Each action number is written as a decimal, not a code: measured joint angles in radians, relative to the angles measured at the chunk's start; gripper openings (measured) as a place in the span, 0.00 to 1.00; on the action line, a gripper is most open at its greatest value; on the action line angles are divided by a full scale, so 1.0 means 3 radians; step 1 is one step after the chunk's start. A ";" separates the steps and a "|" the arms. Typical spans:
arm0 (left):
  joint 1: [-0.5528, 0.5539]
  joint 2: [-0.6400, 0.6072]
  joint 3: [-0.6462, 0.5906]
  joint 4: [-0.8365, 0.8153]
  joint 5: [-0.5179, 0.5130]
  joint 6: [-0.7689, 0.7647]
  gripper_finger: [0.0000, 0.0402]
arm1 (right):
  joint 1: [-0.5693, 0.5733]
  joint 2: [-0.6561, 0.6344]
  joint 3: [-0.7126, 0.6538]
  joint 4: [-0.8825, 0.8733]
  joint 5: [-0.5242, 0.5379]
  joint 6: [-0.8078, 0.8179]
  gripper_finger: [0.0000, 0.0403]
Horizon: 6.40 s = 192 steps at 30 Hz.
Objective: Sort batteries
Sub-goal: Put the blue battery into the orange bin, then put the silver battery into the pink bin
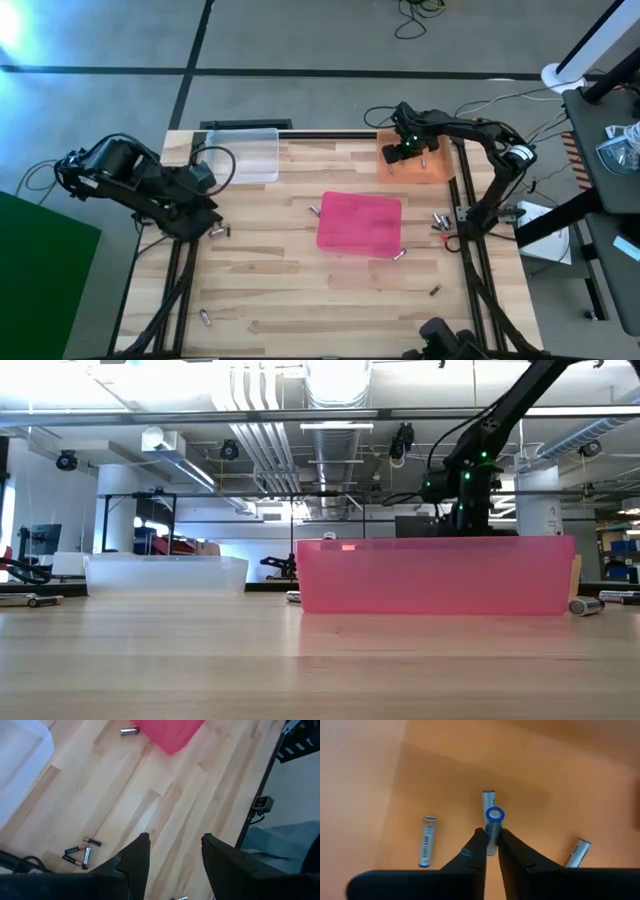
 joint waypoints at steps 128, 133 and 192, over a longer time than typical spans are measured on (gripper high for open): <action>0.1804 0.2625 -0.1900 0.4417 0.0966 0.3744 0.72 | 0.3784 -0.2158 0.0301 -0.0952 0.1273 0.3026 0.50; 0.1774 0.2622 -0.2031 0.4680 0.0824 0.3746 0.71 | 0.3786 -0.2158 0.0301 -0.0950 0.1272 0.3123 0.50; 0.1691 0.2212 -0.2525 0.5030 0.0692 0.3437 0.50 | 0.3786 -0.1997 0.0706 -0.0969 0.1477 0.2964 0.50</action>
